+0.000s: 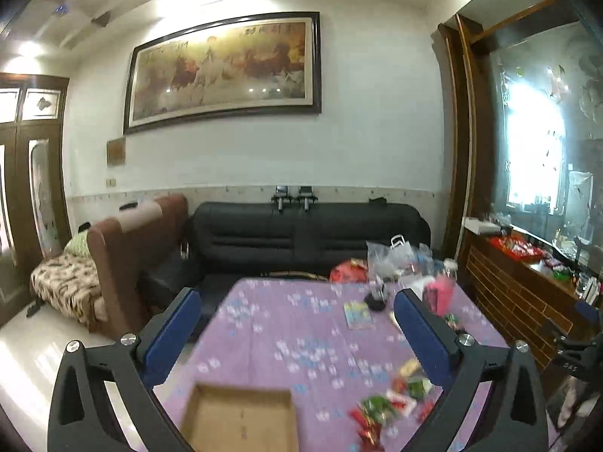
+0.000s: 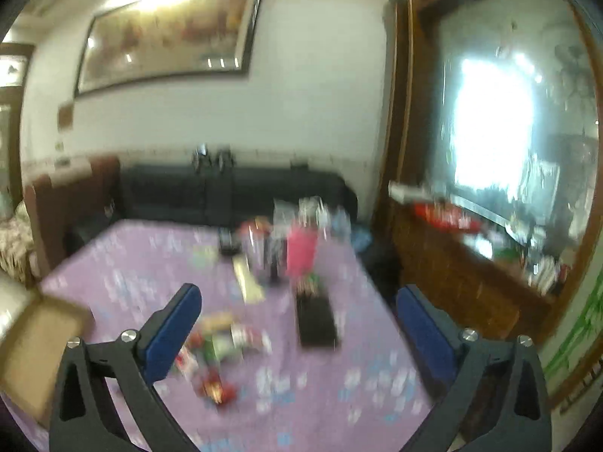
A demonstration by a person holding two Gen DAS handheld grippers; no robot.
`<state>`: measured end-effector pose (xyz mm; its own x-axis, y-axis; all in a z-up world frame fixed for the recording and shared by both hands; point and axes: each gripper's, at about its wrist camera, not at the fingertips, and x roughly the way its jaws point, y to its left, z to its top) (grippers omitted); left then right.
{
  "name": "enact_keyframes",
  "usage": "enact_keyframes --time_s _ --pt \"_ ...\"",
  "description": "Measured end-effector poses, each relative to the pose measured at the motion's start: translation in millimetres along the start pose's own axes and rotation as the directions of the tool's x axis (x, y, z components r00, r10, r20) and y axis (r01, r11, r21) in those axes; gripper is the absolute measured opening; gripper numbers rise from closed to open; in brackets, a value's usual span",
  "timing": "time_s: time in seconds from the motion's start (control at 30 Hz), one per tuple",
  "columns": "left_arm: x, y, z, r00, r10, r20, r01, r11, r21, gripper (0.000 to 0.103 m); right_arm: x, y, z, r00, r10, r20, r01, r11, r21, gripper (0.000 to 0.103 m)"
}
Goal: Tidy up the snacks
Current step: 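Grasp a red-gold foil candy with each gripper, then carry both red-gold foil candies over the cardboard tray and open both grippers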
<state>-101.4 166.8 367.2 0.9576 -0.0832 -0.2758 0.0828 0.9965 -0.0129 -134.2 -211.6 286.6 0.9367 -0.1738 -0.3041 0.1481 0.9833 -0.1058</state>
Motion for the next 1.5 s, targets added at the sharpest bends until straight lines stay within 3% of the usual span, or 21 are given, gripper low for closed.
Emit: enact_keyframes --time_s 0.07,0.13,0.2,0.27,0.33,0.37,0.4,0.43,0.5,0.6,0.63,0.77,0.87,0.97,1.0,1.07,1.13,1.2,1.37,1.5 --pt "13.8 1.8 8.2 1.000 -0.009 -0.017 0.009 1.000 0.016 0.103 9.2 3.4 22.0 0.999 0.051 -0.020 -0.051 0.999 0.001 0.103" --pt "30.4 4.0 -0.1 0.999 0.000 -0.053 0.001 1.000 0.012 0.103 32.3 11.7 23.5 0.987 0.120 -0.104 -0.120 0.993 0.002 0.103" --pt "42.3 4.6 -30.6 0.993 -0.065 -0.098 0.062 0.998 -0.028 0.103 56.7 19.1 3.4 0.965 0.171 -0.198 -0.166 0.985 0.041 0.103" --pt "57.9 -1.1 -70.1 0.977 -0.098 -0.190 0.090 0.995 -0.050 0.103 90.0 31.1 -39.0 0.912 0.242 -0.331 -0.226 0.970 0.085 0.100" --pt "83.5 -8.7 -113.4 0.938 -0.161 -0.306 0.137 0.986 -0.100 0.094 116.5 45.2 -76.4 0.866 0.263 -0.426 -0.251 0.964 0.084 0.078" --pt "96.5 -12.7 -134.0 0.907 -0.207 -0.366 0.170 0.977 -0.131 0.081 131.2 50.3 -96.2 0.842 0.260 -0.473 -0.251 0.964 0.082 0.062" --pt "110.6 -18.1 -154.7 0.872 -0.248 -0.421 0.196 0.967 -0.162 0.076 138.5 54.0 -117.4 0.818 0.269 -0.509 -0.260 0.961 0.092 0.058" --pt "124.6 -25.4 -174.5 0.835 -0.282 -0.472 0.215 0.958 -0.191 0.071 148.8 56.2 -129.2 0.798 0.281 -0.534 -0.270 0.958 0.102 0.057" --pt "145.3 -39.7 -208.5 0.785 -0.314 -0.534 0.225 0.948 -0.226 0.070 167.7 58.7 -146.3 0.773 0.297 -0.560 -0.283 0.952 0.115 0.057" --pt "171.0 -63.8 -248.8 0.727 -0.333 -0.600 0.228 0.942 -0.246 0.070 180.1 64.3 -161.2 0.727 0.346 -0.593 -0.345 0.931 0.120 0.057" --pt "177.6 -72.7 -254.6 0.716 -0.337 -0.612 0.235 0.941 -0.243 0.070 185.8 65.1 -164.8 0.715 0.349 -0.606 -0.358 0.927 0.112 0.057" --pt "195.3 -99.3 -279.9 0.710 -0.281 -0.646 0.230 0.959 -0.164 0.070 200.8 77.2 -181.1 0.693 0.337 -0.637 -0.390 0.919 0.063 0.057" --pt "208.3 -108.4 -293.7 0.698 -0.262 -0.666 0.236 0.963 -0.131 0.070 203.2 82.3 -187.3 0.688 0.339 -0.641 -0.412 0.911 0.040 0.057" --pt "207.2 -111.5 -295.2 0.713 -0.220 -0.665 0.218 0.972 -0.087 0.069 204.1 86.4 -190.0 0.690 0.334 -0.642 -0.417 0.908 0.025 0.057" --pt "207.4 -111.0 -295.4 0.718 -0.211 -0.664 0.212 0.974 -0.080 0.067 204.2 87.0 -191.0 0.693 0.334 -0.639 -0.417 0.909 0.023 0.057" --pt "209.7 -110.3 -298.5 0.707 -0.212 -0.675 0.213 0.974 -0.082 0.033 205.0 87.4 -193.0 0.691 0.333 -0.641 -0.416 0.909 0.024 0.057" --pt "207.6 -107.0 -300.0 0.698 -0.245 -0.673 0.223 0.967 -0.121 0.029 206.0 86.4 -194.9 0.692 0.331 -0.641 -0.409 0.912 0.030 0.056" --pt "202.2 -105.2 -297.7 0.711 -0.234 -0.663 0.214 0.970 -0.113 0.028 206.8 85.8 -197.2 0.679 0.342 -0.650 -0.413 0.909 0.046 0.036" --pt "181.0 -94.4 -282.0 0.735 -0.270 -0.622 0.225 0.963 -0.151 0.028 194.0 82.6 -196.7 0.690 0.360 -0.628 -0.410 0.909 0.070 0.036" --pt "149.3 -70.1 -265.5 0.756 -0.327 -0.568 0.231 0.944 -0.236 0.028 170.1 80.6 -185.0 0.709 0.380 -0.594 -0.415 0.906 0.084 0.036"
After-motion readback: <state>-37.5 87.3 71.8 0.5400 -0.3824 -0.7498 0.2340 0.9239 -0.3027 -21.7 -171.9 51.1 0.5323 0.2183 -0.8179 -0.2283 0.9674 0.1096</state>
